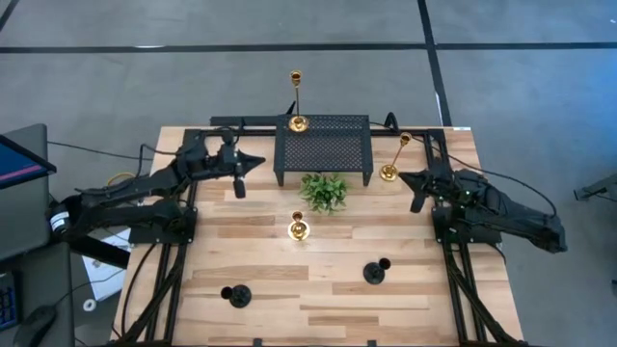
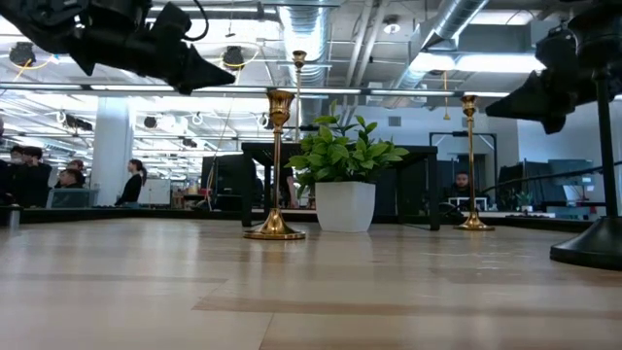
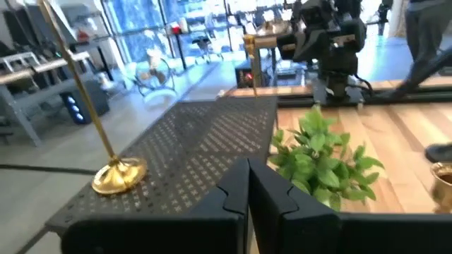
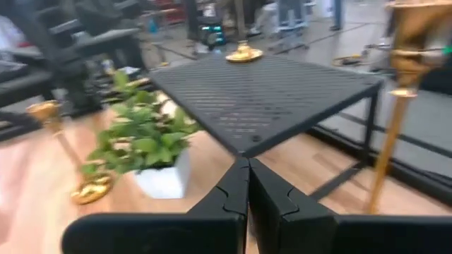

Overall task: Pick & Place candle stick holders
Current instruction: Put the right gold candle holder on the shelf

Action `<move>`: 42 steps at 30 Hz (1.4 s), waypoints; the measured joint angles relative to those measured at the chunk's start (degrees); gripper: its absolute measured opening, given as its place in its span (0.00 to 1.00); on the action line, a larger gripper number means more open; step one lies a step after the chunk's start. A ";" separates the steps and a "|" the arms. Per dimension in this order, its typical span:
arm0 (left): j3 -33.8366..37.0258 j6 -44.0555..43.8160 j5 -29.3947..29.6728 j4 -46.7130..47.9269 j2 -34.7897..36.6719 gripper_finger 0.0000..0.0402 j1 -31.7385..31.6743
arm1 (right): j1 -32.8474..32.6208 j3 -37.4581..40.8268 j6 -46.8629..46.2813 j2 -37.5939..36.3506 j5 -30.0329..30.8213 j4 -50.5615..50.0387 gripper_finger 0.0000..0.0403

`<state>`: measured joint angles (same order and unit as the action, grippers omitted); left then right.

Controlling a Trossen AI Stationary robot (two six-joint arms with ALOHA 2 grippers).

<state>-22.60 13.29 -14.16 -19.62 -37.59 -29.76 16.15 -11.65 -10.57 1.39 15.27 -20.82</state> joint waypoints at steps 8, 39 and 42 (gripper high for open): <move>2.16 -1.57 0.16 -1.05 1.45 0.01 -0.02 | -2.52 -0.25 -6.05 0.00 13.16 -3.67 0.00; 3.79 -3.70 0.16 -2.42 1.47 0.01 0.24 | 2.58 -0.16 -7.49 14.53 16.26 5.43 0.52; 3.79 -3.70 0.16 -2.31 1.45 0.01 0.24 | 4.53 -0.16 -7.38 16.58 16.24 8.06 0.52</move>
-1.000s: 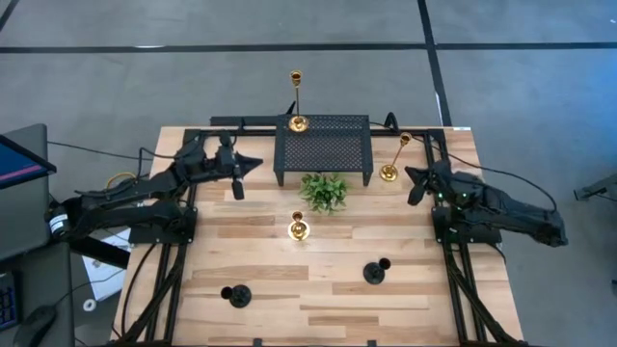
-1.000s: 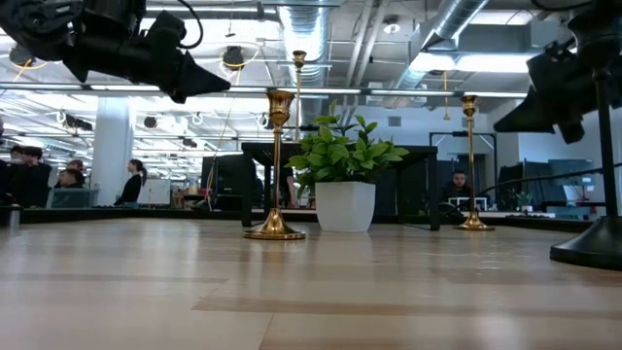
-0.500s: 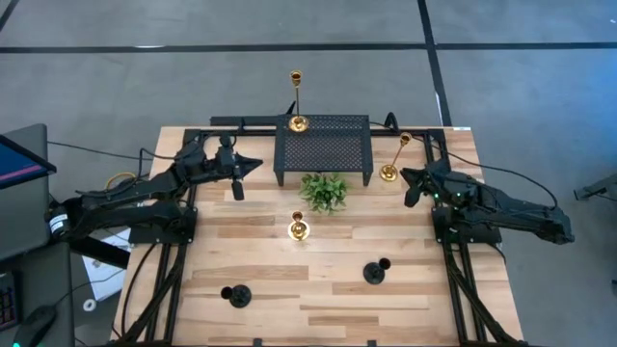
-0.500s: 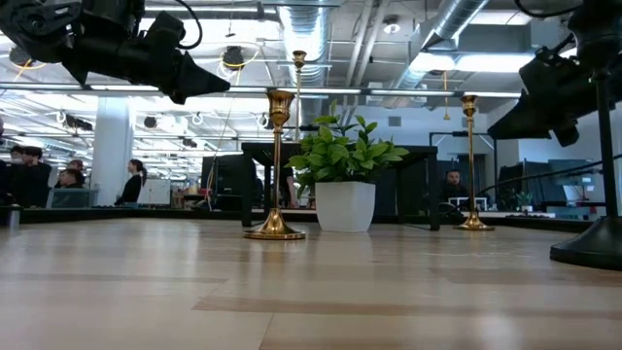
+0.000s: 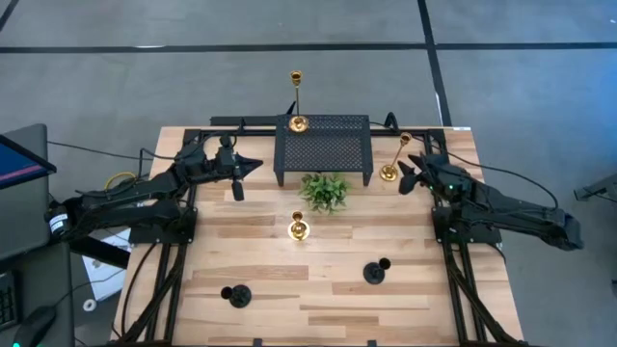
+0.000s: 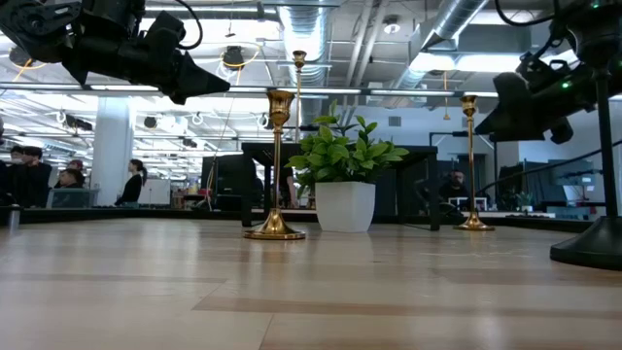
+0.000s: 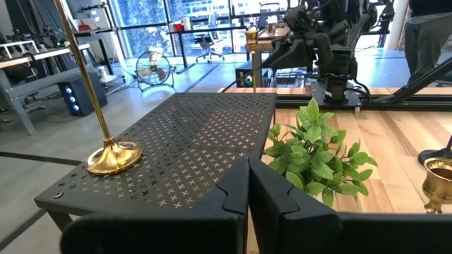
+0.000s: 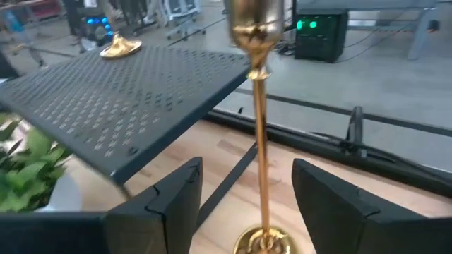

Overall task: Pick & Place candle stick holders
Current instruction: Put the right gold candle holder on the shelf

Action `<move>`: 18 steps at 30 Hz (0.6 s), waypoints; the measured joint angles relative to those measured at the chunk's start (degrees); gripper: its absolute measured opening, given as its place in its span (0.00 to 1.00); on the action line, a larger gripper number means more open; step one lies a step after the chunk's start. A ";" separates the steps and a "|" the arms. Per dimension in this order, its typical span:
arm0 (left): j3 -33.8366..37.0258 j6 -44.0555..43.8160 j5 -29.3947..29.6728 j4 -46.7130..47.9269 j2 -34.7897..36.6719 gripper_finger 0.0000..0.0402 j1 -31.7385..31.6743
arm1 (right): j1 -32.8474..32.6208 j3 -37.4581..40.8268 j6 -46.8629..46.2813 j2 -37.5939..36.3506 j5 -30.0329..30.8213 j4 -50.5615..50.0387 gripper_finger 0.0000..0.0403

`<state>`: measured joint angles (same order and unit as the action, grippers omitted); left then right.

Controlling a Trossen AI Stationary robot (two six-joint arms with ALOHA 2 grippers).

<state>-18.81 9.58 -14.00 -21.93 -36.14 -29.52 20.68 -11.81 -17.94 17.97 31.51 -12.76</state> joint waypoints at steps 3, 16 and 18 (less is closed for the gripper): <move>0.00 0.00 0.00 0.00 0.00 0.02 0.00 | 1.61 0.00 0.46 2.31 -0.13 2.33 0.50; -0.04 -0.02 0.00 0.01 0.00 0.02 0.00 | 6.42 0.00 0.56 14.44 -1.35 13.19 0.43; -0.04 -0.02 0.00 0.02 0.00 0.01 0.00 | 7.04 0.00 1.26 15.65 -1.49 14.76 0.43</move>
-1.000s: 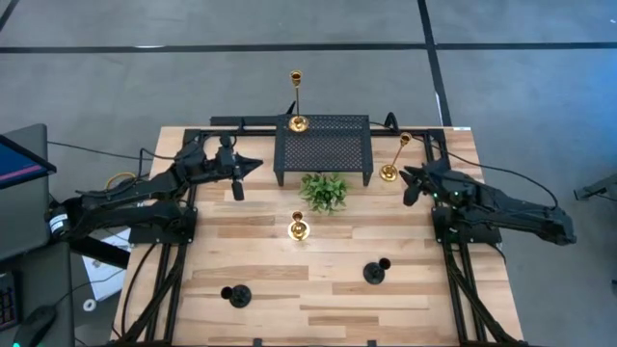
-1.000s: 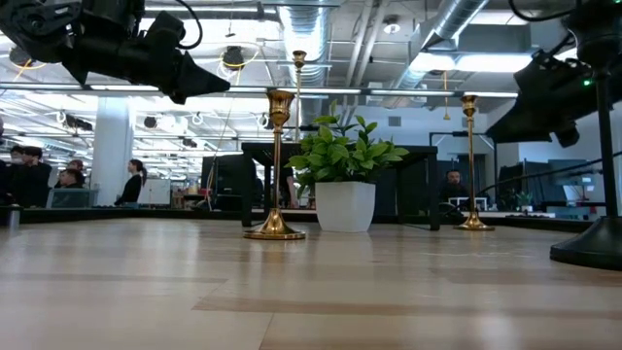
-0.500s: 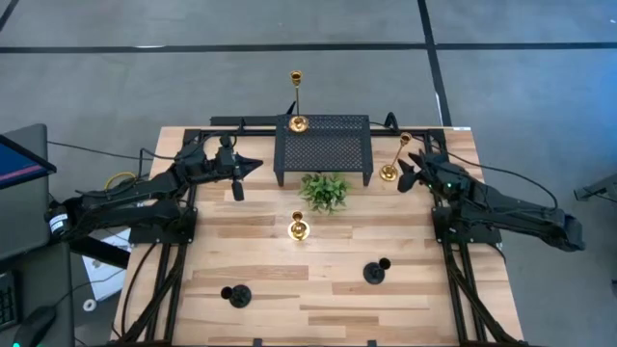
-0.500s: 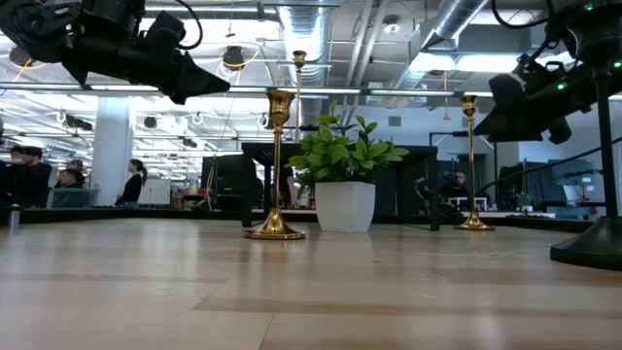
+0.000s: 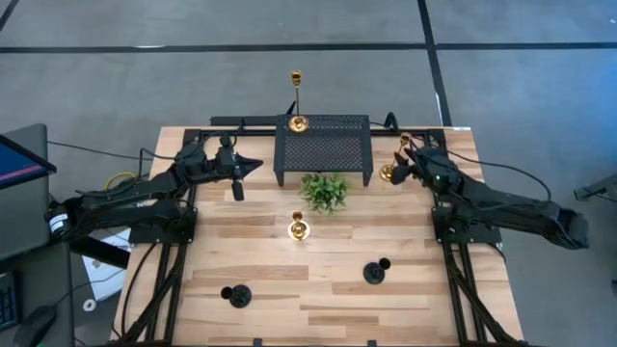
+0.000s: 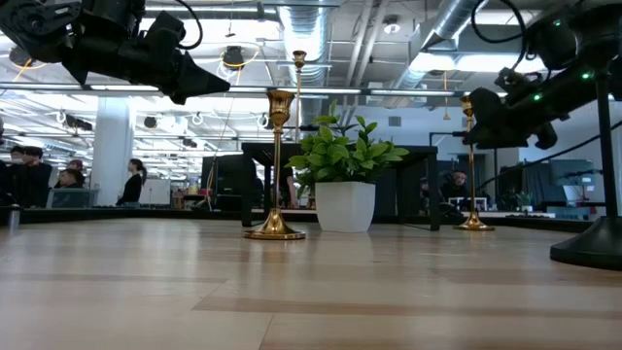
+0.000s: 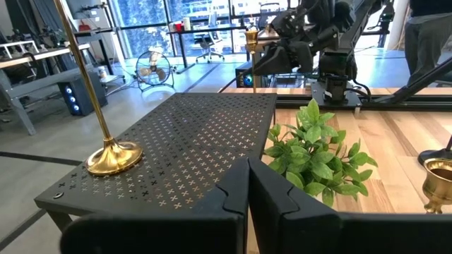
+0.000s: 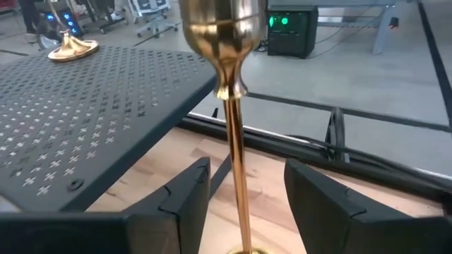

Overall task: Pick & Place candle stick holders
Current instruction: Put the right gold candle holder on the shelf

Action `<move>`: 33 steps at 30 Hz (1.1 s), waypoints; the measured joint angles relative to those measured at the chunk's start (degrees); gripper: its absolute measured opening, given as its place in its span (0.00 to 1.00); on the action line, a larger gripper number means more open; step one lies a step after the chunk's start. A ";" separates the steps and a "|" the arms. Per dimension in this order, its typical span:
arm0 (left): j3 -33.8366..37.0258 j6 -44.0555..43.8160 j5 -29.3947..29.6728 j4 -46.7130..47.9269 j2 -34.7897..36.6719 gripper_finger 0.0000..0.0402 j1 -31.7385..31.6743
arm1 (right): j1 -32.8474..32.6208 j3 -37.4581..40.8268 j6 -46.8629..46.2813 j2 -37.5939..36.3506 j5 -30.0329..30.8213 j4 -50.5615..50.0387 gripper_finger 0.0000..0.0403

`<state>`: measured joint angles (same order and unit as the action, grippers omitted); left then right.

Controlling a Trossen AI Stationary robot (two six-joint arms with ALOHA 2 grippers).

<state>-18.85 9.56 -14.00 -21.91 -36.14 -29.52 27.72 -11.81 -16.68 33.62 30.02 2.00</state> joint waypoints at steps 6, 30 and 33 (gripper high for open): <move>0.00 0.00 0.00 0.00 0.00 0.02 0.00 | 1.50 0.00 0.78 3.21 -0.07 4.81 0.38; -0.02 -1.07 0.00 0.02 -0.02 0.01 0.00 | -0.37 -8.72 7.56 4.56 -0.14 -3.16 0.01; -0.02 -1.07 0.01 0.03 -0.02 0.01 -0.01 | -0.32 -14.40 8.58 4.58 -0.09 -10.05 0.01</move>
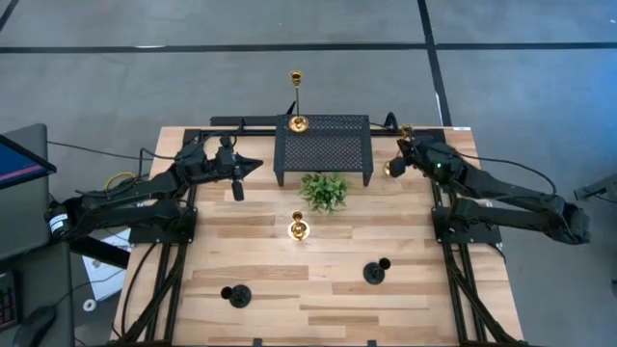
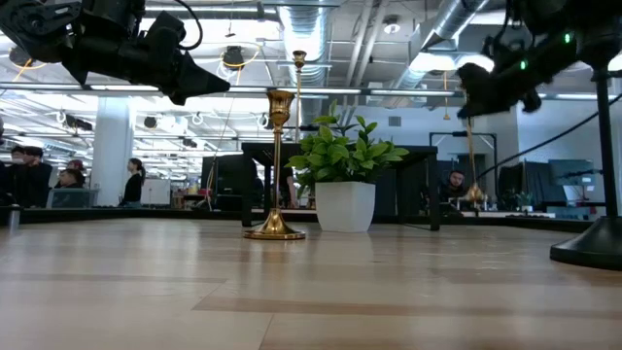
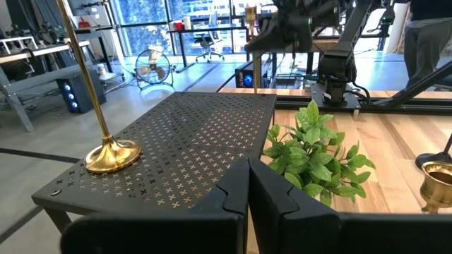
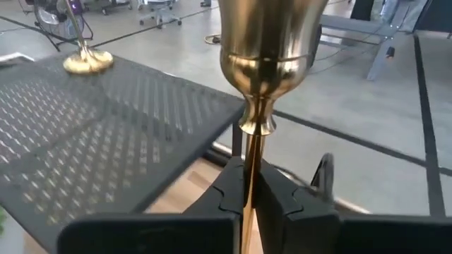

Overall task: Pick & Place candle stick holders
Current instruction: Put the right gold candle holder on the shelf

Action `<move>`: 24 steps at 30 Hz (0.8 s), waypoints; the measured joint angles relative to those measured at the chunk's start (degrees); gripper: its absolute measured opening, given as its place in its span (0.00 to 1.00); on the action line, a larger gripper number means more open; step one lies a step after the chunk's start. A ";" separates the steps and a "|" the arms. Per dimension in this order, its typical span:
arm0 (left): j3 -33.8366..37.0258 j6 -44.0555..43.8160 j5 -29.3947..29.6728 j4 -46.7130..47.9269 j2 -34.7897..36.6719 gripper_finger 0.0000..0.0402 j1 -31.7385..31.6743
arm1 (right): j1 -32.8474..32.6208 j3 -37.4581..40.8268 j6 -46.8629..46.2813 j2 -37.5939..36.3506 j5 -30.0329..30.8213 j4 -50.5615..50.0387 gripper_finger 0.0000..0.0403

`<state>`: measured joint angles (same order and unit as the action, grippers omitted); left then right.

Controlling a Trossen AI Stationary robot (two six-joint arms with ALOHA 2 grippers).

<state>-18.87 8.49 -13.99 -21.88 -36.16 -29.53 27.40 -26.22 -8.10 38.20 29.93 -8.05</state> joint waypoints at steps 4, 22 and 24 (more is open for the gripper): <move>0.00 0.00 0.00 0.01 0.00 0.02 0.01 | 0.00 -7.31 4.13 -0.02 0.13 -5.51 0.01; 0.00 -1.51 0.00 0.03 0.00 0.01 -0.01 | 7.05 -28.07 14.10 19.38 -23.73 3.56 0.00; 0.00 -1.51 -0.01 0.03 0.00 0.02 0.01 | 8.62 -29.93 14.10 22.97 -27.55 5.24 0.00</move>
<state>-18.87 6.98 -14.00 -21.85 -36.16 -29.52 36.02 -56.15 6.00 61.17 2.39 -2.81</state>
